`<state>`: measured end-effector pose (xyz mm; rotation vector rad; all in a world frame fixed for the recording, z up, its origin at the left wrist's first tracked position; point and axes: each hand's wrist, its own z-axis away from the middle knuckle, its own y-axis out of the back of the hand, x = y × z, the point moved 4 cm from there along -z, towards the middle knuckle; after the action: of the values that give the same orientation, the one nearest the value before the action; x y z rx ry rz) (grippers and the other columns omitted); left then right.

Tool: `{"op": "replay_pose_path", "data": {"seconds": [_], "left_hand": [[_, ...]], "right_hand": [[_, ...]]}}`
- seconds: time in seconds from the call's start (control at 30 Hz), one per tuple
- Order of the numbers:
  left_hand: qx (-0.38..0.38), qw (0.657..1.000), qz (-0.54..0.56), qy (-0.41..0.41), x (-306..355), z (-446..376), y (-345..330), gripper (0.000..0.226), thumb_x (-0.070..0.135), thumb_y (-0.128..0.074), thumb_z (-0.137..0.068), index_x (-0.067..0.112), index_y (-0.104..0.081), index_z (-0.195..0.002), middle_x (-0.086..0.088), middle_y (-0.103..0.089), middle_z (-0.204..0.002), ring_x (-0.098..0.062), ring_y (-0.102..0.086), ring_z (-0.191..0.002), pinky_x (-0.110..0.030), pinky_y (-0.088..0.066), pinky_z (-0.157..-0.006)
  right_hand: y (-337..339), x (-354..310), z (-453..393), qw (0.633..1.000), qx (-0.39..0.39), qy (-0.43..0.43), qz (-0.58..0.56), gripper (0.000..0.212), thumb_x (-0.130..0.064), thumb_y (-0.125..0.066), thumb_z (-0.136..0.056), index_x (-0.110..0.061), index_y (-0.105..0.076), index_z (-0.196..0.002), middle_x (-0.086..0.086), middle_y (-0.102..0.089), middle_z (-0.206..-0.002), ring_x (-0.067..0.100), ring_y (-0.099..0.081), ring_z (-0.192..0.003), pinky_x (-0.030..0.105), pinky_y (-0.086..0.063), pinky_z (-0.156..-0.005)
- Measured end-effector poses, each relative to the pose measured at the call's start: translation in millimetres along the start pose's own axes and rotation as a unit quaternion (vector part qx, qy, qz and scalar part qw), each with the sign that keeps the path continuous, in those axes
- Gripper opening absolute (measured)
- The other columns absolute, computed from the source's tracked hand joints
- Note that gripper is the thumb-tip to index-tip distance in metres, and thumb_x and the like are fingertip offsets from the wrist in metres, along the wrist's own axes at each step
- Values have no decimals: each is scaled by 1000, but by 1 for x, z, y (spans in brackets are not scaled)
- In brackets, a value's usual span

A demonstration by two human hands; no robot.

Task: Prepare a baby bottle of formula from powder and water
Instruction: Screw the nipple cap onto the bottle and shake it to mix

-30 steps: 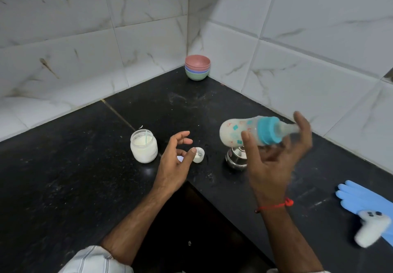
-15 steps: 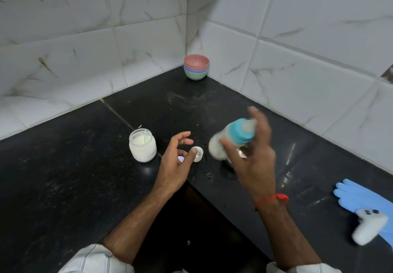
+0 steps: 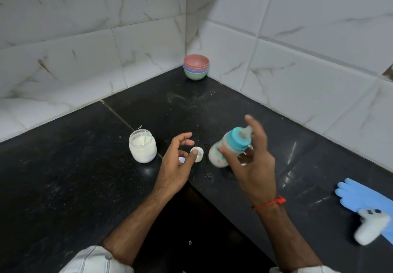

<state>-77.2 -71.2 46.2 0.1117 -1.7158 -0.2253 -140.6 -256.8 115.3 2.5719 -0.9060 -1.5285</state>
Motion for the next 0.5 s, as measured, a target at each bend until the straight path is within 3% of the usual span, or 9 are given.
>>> {"op": "replay_pose_path", "data": {"seconds": [0.07,0.13,0.17,0.23,0.3,0.43,0.5], "left_hand": [[3,1000,0,4,-1,-1,2,43,39,-62,-84,45,-53,-126,18,-63,-115,-4,-60,-80,-11,-44,-74],[6,1000,-1,4,-3,-1,3,43,38,-62,-84,45,-53,-125,18,-63,-115,-11,-62,-82,-9,-44,-75],[7,1000,-1,2,-3,0,3,42,37,-63,-84,46,-53,-125,17,-63,-115,-13,-62,-83,-9,-44,-76],[9,1000,-1,1,-4,-1,3,41,35,-64,-86,45,-53,-124,16,-63,-115,-14,-62,-84,-9,-45,-76],[8,1000,-3,2,-5,-2,3,40,26,-67,-91,42,-54,-126,15,-63,-116,-14,-62,-85,-13,-47,-77],[16,1000,0,2,-9,-6,10,42,15,-67,-94,35,-55,-129,11,-63,-116,-8,-60,-78,-21,-50,-79],[21,1000,3,1,-10,-7,12,41,13,-66,-94,32,-56,-129,8,-63,-116,-2,-57,-75,-16,-49,-76]], "right_hand": [[7,-11,1,994,78,44,-54,88,-14,-86,-80,-49,-36,-143,-15,-60,-128,15,-69,-109,40,-61,-89],[5,-10,1,991,91,83,-55,82,-8,-84,-80,-36,-39,-143,-25,-53,-136,13,-64,-117,43,-58,-94],[0,-4,-3,996,49,74,-32,80,-12,-83,-82,-37,-38,-143,-29,-50,-137,8,-62,-119,41,-56,-97],[-17,13,-9,993,-105,16,48,81,-26,-80,-85,-47,-33,-147,-40,-46,-132,-7,-56,-119,40,-53,-103],[-22,23,-7,984,-158,-6,81,82,-33,-79,-86,-48,-30,-150,-39,-48,-127,-13,-55,-115,41,-54,-103],[-10,-5,-12,997,17,38,-59,85,-18,-84,-83,-45,-35,-147,-6,-60,-133,16,-67,-113,33,-58,-93],[-7,-12,-12,985,101,90,-107,88,-5,-82,-83,-41,-33,-147,5,-57,-136,27,-63,-118,39,-56,-95]]}}
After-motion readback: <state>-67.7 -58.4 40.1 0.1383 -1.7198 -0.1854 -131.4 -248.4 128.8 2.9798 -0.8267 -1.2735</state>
